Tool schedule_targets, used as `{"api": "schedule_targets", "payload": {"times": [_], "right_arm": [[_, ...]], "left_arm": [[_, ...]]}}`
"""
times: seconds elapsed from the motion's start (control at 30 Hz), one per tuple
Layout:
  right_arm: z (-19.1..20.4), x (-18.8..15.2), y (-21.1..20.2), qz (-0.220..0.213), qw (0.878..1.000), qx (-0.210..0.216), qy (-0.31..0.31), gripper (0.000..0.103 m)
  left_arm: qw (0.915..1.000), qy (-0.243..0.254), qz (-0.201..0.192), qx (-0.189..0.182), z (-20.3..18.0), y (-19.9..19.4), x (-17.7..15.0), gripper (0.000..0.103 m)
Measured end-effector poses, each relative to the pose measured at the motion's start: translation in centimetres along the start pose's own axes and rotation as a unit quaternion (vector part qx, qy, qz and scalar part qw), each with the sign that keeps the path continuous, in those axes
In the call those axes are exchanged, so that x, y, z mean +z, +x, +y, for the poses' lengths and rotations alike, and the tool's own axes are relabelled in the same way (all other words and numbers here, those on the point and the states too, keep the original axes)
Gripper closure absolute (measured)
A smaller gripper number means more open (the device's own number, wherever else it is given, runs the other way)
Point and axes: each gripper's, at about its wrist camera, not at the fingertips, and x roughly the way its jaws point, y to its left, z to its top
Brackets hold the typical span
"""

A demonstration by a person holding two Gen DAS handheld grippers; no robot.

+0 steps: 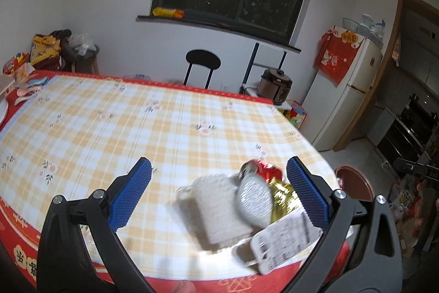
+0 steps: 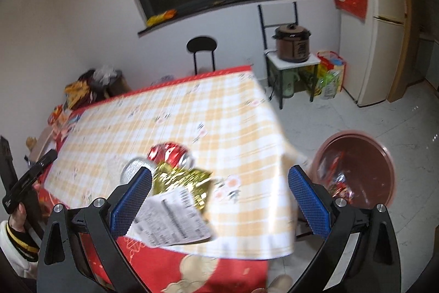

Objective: Collect trash
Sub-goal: 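Grasp the white printed packet with the right gripper and lift it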

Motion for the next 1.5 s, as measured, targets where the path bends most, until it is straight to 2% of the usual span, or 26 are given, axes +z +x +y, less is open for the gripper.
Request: {"api": "schedule_targets", "payload": {"times": [0.27,0.4,0.53,0.63,0.8,0.97,1.03,1.17,1.33,1.5], "right_arm": [[5.6,-4.1,4.6,0.052,0.999,-0.015,-0.008,0.005],[6.0,-6.2,6.4,0.084,0.996,-0.015,0.041,0.005],[6.5,-8.0,8.3,0.120,0.987,-0.015,0.101,0.005],[6.5,-8.3,9.9,0.146,0.975,-0.016,0.166,0.005],[7.0,-6.9,12.4,0.172,0.952,-0.052,0.246,0.005],[7.7,-5.7,15.5,0.197,0.936,-0.104,0.272,0.005],[7.8,-6.1,16.7,0.214,0.926,-0.145,0.274,0.005],[7.5,-7.5,18.1,0.245,0.910,-0.180,0.281,0.005],[6.4,-8.7,18.0,0.252,0.902,-0.150,0.316,0.005],[5.3,-9.3,16.5,0.242,0.903,-0.095,0.341,0.025]], "left_arm": [[0.9990,0.009,0.041,-0.017,3.2,1.3,-2.1,0.006],[0.9979,0.010,0.058,-0.026,4.3,2.0,-2.9,0.006],[0.9971,0.013,0.063,-0.041,4.8,2.2,-3.2,0.006],[0.9967,0.009,0.066,-0.047,5.0,2.3,-3.4,0.006],[0.9962,0.006,0.066,-0.057,5.3,2.1,-3.6,0.006],[0.9961,-0.005,0.069,-0.054,6.1,2.0,-4.3,0.006],[0.9961,-0.011,0.072,-0.049,6.6,2.0,-4.5,0.006],[0.9962,-0.023,0.074,-0.040,7.6,2.0,-4.8,0.006],[0.9958,-0.036,0.076,-0.036,8.2,2.5,-4.7,0.006],[0.9952,-0.027,0.078,-0.052,6.8,3.4,-4.4,0.006]]}}
